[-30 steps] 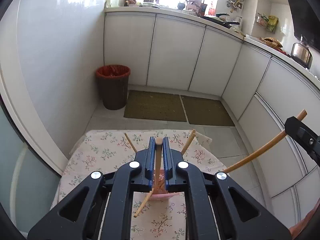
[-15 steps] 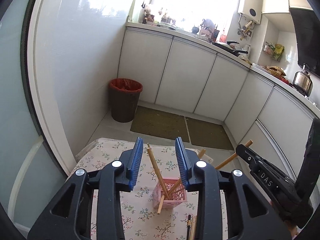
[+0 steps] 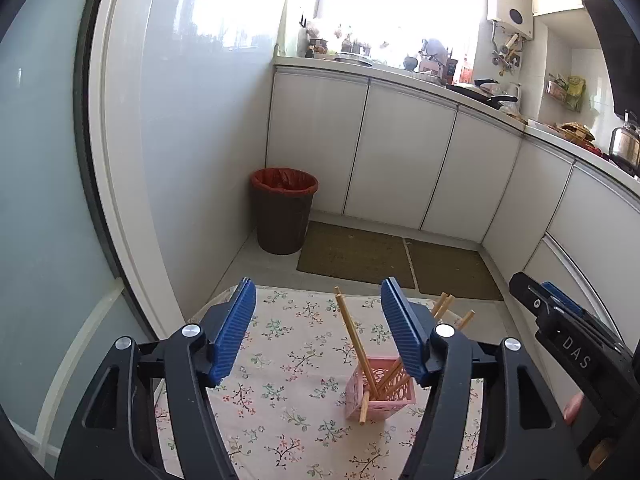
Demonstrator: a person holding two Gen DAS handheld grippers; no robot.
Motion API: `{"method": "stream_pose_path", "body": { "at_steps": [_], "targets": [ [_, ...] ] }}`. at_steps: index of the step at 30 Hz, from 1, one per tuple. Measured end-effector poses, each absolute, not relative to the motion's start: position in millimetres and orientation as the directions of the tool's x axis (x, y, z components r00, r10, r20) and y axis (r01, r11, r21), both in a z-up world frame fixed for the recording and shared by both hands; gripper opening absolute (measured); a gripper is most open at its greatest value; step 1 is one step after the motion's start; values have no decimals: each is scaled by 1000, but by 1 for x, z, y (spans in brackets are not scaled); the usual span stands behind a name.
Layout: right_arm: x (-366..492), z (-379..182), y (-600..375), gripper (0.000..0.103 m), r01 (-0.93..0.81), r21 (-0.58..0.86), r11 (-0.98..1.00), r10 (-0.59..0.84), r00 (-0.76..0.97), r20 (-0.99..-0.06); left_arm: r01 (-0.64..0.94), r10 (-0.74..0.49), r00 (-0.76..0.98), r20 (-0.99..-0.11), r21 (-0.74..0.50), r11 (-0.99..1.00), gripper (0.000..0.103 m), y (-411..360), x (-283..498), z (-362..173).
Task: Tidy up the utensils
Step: 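Lower the chopsticks into the pink basket and open the left then right tool, then move both tools back down to the remaining chopstick pile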
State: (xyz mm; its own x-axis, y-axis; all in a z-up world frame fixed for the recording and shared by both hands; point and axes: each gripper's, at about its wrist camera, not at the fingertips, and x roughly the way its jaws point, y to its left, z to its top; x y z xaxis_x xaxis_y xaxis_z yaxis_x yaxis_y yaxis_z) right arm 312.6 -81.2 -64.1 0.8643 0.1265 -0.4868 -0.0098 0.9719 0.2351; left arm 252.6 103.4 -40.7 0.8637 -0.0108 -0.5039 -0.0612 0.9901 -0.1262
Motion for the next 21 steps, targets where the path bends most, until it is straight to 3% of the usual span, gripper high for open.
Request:
{"method": "stream_pose_path", "body": {
  "at_steps": [4, 7, 12, 14, 21],
  "targets": [
    [301, -54, -88, 58, 24, 222, 975, 90, 868, -488, -48, -16, 872, -489, -118, 992, 70, 97, 243, -33],
    [289, -49, -93, 71, 53, 214, 975, 57, 876, -479, -39, -23, 878, -478, -119, 992, 74, 93, 234, -27],
    [270, -46, -99, 90, 130, 163, 978, -38, 881, -472, -29, -25, 885, -465, -107, 994, 90, 84, 220, -21],
    [265, -48, -103, 93, 146, 145, 979, -60, 875, -481, -25, -25, 886, -463, -103, 994, 96, 79, 216, -20],
    [243, -71, -139, 96, 205, 211, 956, -55, 830, -556, -2, -65, 848, -526, -125, 992, 96, 67, 210, -36]
  ]
}}
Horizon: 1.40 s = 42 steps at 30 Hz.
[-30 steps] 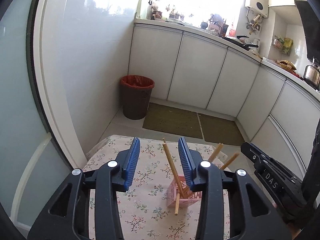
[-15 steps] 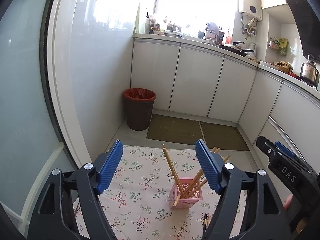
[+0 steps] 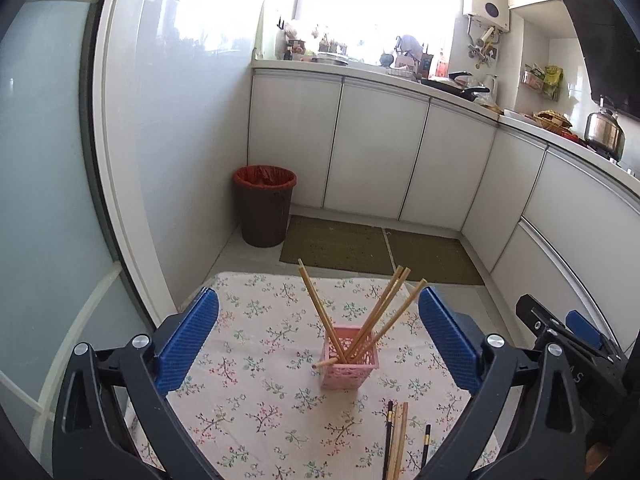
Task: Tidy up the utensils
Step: 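Move both tools back down to the remaining chopstick pile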
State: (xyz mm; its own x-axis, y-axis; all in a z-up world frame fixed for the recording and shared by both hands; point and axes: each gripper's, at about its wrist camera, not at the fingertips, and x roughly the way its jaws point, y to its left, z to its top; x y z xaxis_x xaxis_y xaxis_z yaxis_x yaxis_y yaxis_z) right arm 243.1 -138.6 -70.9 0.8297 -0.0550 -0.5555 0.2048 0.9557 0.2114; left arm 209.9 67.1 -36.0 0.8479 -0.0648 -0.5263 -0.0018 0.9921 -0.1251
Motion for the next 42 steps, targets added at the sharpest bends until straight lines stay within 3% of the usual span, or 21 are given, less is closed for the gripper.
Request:
{"method": "stream_pose_path", "body": {
  "at_steps": [15, 27, 34, 37, 39, 42],
  "targets": [
    [210, -196, -234, 96, 412, 320, 853, -4, 619, -786, 65, -141, 656, -741, -131, 989, 96, 29, 222, -115],
    [207, -233, -267, 96, 522, 375, 766, 72, 510, -857, 232, -201, 428, -881, -108, 967, 96, -47, 242, -186],
    [208, -247, -277, 96, 540, 353, 764, 85, 458, -885, 173, -209, 272, -939, -166, 971, 95, -62, 271, -239],
    [209, -252, -279, 96, 548, 357, 757, 101, 441, -892, 114, -210, 187, -960, -192, 975, 74, -61, 290, -264],
    [210, -256, -280, 96, 551, 362, 752, 118, 428, -896, 67, -217, 135, -967, -210, 975, 55, -61, 300, -281],
    [210, -257, -280, 96, 548, 369, 750, 133, 423, -897, 18, -175, 139, -975, -174, 985, 45, -63, 308, -296]
  ]
}}
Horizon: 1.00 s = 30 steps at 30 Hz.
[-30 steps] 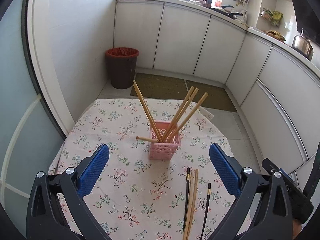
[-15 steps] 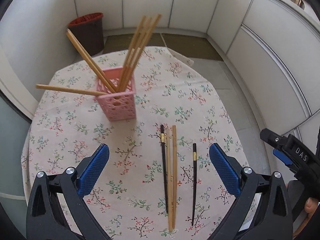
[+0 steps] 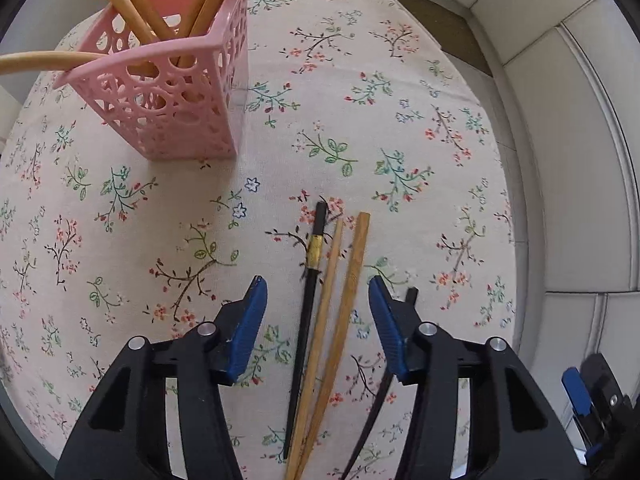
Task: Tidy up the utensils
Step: 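Move both tools back down to the remaining chopstick pile, then close the left tool on a black chopstick while the right tool grasps another, lift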
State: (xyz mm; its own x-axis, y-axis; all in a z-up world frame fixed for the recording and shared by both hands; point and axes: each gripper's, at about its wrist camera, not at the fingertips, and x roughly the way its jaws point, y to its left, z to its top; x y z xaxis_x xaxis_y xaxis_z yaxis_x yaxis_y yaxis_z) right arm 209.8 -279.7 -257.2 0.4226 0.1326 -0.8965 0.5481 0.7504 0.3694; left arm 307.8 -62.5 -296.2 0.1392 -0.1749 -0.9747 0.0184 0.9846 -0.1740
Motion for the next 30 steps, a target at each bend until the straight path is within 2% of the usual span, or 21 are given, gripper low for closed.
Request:
{"method": "stream_pose_path", "body": {
  "at_steps": [4, 6, 9, 16, 19, 20, 26, 30],
  "targets": [
    [210, -257, -279, 96, 537, 360, 763, 129, 419, -899, 2, -125, 188, -974, -127, 992, 38, -66, 316, -301],
    [211, -258, -280, 96, 536, 360, 763, 132, 416, -900, 3, -124, 206, -971, -126, 992, 28, -68, 318, -301],
    [212, -259, -281, 96, 540, 364, 759, 140, 410, -901, 13, -86, 226, -970, -85, 996, 22, -71, 320, -304],
    [217, -261, -274, 96, 530, 351, 772, 140, 396, -907, 59, -85, 213, -973, -74, 996, 21, -75, 327, -315],
    [222, -264, -267, 96, 522, 341, 782, 148, 375, -915, 84, -60, 218, -974, -42, 996, 8, -75, 322, -317],
    [223, -265, -264, 96, 518, 337, 787, 149, 371, -917, 93, -63, 219, -974, -43, 995, 6, -73, 320, -316],
    [234, -272, -244, 96, 487, 300, 820, 142, 334, -932, 116, -83, 218, -972, -59, 992, 6, -55, 306, -316],
    [244, -285, -229, 96, 473, 285, 834, 160, 287, -944, 118, -136, 227, -964, -111, 987, 6, -35, 291, -303]
  ]
}}
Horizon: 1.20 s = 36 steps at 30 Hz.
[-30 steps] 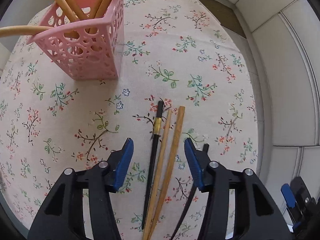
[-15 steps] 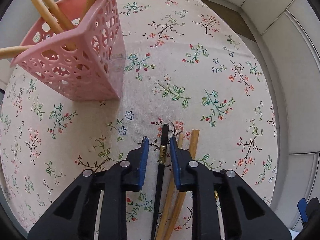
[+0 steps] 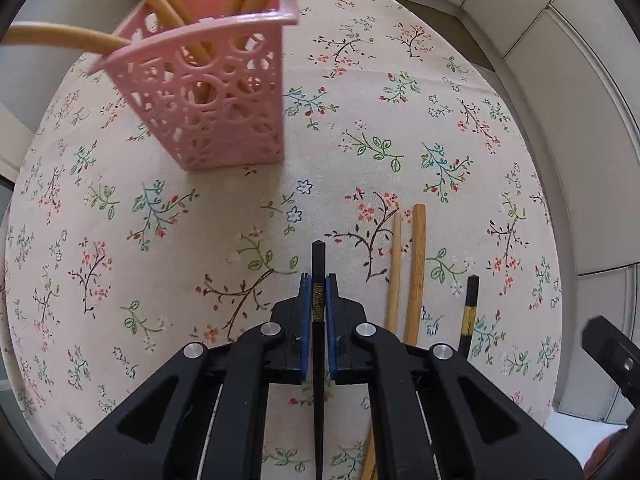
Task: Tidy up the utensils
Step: 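Close the left tool on a black chopstick while the right tool grasps another, lift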
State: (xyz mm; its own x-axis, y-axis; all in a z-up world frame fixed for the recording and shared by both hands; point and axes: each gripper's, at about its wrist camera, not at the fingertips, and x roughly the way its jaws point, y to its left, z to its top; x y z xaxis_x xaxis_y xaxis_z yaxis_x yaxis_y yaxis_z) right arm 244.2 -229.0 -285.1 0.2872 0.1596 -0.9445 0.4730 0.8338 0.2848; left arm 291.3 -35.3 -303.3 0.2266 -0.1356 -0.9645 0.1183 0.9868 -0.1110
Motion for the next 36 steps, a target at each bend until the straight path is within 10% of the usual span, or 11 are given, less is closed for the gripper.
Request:
{"method": "stream_pose_path", "body": {
  "at_steps": [7, 20, 24, 36],
  "targets": [
    [267, -303, -195, 91, 421, 264, 868, 183, 221, -958, 169, -212, 334, -918, -163, 972, 6, 3, 248, -241],
    [300, -336, -147, 50, 345, 56, 937, 17, 116, -993, 176, -278, 454, -847, -220, 959, 6, 49, 209, -176],
    [302, -333, -150, 7, 359, 88, 929, 43, 132, -990, 177, -282, 477, -833, -223, 959, 6, 54, 206, -170],
    [244, -251, -165, 7, 312, 305, 900, 193, 341, -920, 201, -285, 545, -788, -207, 957, 6, 56, 182, -139]
  ]
}}
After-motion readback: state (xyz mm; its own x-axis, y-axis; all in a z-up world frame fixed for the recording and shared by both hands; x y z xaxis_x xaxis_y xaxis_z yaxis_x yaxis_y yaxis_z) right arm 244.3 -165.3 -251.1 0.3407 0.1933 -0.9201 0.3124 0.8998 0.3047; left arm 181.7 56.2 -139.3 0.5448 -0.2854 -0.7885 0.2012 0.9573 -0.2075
